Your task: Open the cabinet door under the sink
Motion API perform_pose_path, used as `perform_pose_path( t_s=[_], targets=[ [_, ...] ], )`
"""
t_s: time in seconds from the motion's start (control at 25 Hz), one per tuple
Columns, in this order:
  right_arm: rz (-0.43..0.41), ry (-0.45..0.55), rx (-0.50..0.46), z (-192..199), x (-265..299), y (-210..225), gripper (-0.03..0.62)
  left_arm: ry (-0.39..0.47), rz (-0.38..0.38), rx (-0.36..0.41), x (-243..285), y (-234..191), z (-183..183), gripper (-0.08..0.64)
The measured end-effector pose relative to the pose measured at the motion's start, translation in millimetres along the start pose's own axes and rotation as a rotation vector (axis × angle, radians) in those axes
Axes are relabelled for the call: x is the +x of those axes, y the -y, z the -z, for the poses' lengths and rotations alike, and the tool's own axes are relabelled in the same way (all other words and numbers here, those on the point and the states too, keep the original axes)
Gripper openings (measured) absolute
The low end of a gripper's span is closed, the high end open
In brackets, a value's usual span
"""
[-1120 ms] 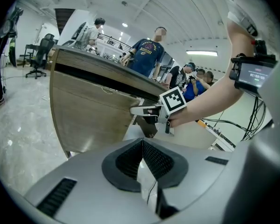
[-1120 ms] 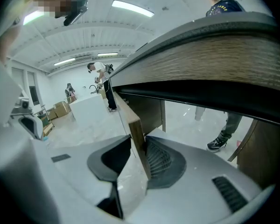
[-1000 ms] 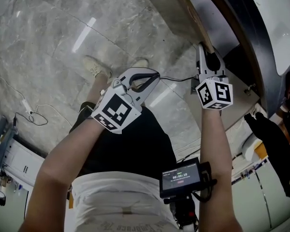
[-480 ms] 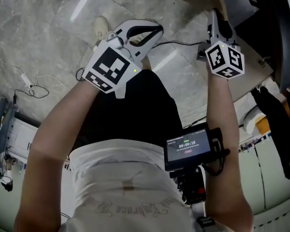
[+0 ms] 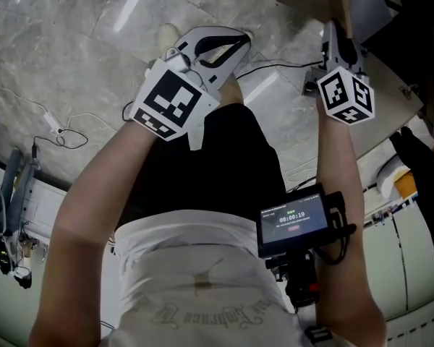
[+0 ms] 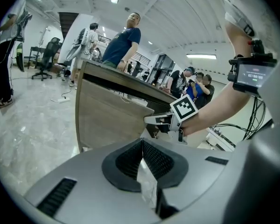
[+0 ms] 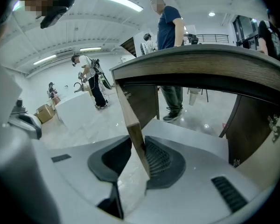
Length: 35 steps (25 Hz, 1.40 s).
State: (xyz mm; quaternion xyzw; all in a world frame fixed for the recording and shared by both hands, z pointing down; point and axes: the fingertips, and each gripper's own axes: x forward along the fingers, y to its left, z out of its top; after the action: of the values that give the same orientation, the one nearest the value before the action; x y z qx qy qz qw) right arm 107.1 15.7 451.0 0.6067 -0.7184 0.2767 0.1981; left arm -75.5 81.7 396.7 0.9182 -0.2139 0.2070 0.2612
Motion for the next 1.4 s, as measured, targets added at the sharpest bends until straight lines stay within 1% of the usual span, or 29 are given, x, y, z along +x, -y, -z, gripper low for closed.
perform_pose_path(
  t_s=[0.16, 0.4, 0.64, 0.84, 1.04, 1.2, 1.4],
  targets=[
    [0.023, 0.005, 0.023, 1, -2, -18, 0.097, -0.003, -0.01, 0.001, -17, -11, 5, 0.011],
    [0.071, -0.013, 0.06, 15, 2, -72, 0.095, 0.002, -0.021, -0.012, -57, -37, 26, 0.011],
    [0.09, -0.037, 0.075, 23, -4, -91, 0.087, 0.016, -0.039, -0.03, -64, -42, 27, 0.011],
    [0.118, -0.06, 0.123, 28, -7, -100, 0.087, 0.024, -0.058, -0.039, -66, -48, 26, 0.011],
    [0.111, -0.108, 0.189, 31, -5, -117, 0.087, 0.031, -0.077, -0.051, -72, -54, 26, 0.011],
    [0.07, -0.144, 0.165, 31, -1, -140, 0.089, 0.034, -0.078, -0.055, -75, -54, 27, 0.011],
    [0.039, -0.177, 0.142, 29, 3, -155, 0.094, 0.038, -0.084, -0.061, -79, -58, 25, 0.011]
  ],
)
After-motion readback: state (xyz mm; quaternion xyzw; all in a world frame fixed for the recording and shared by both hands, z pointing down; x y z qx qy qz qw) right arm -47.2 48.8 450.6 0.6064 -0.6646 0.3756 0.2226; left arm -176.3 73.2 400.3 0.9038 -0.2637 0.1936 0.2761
